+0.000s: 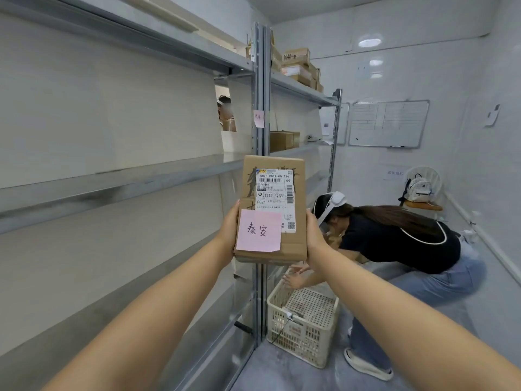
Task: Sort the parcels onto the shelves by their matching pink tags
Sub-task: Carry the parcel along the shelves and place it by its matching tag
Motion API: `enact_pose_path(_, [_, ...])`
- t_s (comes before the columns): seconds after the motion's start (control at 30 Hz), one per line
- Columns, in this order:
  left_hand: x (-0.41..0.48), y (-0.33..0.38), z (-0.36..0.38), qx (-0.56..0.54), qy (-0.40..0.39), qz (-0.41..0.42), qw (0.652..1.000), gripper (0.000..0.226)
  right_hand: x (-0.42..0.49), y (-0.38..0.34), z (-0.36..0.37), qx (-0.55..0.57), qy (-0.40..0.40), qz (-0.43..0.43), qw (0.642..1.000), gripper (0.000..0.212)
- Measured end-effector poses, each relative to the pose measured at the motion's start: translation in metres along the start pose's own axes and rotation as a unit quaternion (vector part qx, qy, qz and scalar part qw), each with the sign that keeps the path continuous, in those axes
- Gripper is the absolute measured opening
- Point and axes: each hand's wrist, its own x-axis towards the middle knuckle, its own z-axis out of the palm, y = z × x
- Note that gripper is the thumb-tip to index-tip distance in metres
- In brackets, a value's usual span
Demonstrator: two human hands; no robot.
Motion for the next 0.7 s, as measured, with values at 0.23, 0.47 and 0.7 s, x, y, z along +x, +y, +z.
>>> enact_pose_path(0.23, [0.055,0.022,0.005,0.007,-0.043,0.042,0.998,0.04,0.045,-0.026,0.005,-0.001,0.025,-0.026,0.999,0.053])
enact_pose_path(0.47, [0.116,0.004,-0.003,0.027,-0.043,0.018,0.999,0.045,0.107,-0.012,-0.02,-0.001,0.054,0.016,0.998,0.057])
enact_pose_path(0.7, [0.178,-0.014,0.005,-0.013,0.008,-0.001,1.0,0.042,0.165,-0.014,-0.036,0.034,-0.002,0.015,0.999,0.042])
